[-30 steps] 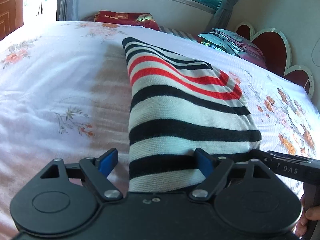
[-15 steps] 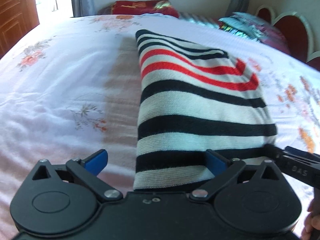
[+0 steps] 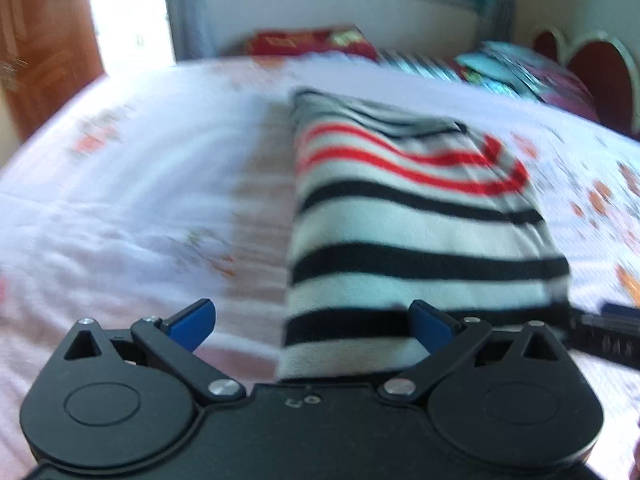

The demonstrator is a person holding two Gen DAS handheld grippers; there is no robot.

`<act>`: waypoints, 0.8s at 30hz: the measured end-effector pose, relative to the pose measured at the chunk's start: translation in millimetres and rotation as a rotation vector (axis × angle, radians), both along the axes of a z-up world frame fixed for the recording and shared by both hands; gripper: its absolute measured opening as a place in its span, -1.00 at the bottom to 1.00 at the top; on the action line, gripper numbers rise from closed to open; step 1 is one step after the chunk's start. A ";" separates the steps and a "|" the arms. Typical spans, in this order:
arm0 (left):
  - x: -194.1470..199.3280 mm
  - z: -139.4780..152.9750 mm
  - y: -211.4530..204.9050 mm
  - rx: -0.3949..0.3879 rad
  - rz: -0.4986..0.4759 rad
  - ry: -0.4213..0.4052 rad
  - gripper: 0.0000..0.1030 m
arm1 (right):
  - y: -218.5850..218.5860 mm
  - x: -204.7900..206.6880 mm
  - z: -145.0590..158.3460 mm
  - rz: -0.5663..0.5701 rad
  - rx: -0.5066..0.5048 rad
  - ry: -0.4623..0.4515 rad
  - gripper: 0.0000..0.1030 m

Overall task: Fold small clothes
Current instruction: 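Open both tools and pull them back from the bundle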

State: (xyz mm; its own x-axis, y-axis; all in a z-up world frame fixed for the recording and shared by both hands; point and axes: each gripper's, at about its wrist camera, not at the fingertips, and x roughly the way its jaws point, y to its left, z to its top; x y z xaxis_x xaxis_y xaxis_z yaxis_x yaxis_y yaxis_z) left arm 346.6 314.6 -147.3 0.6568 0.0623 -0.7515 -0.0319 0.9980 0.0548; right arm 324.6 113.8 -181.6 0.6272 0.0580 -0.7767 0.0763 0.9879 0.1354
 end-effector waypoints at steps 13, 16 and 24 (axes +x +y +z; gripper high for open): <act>-60.6 53.8 -20.2 0.049 -0.059 -0.015 0.96 | -21.7 -65.8 57.8 0.045 0.115 -0.107 0.70; -89.1 73.3 -24.1 0.047 -0.058 -0.037 0.97 | -24.0 -98.7 75.8 0.101 0.131 -0.126 0.76; -186.1 121.7 -33.5 0.037 -0.045 -0.120 0.98 | -30.2 -197.8 133.6 0.183 0.082 -0.277 1.00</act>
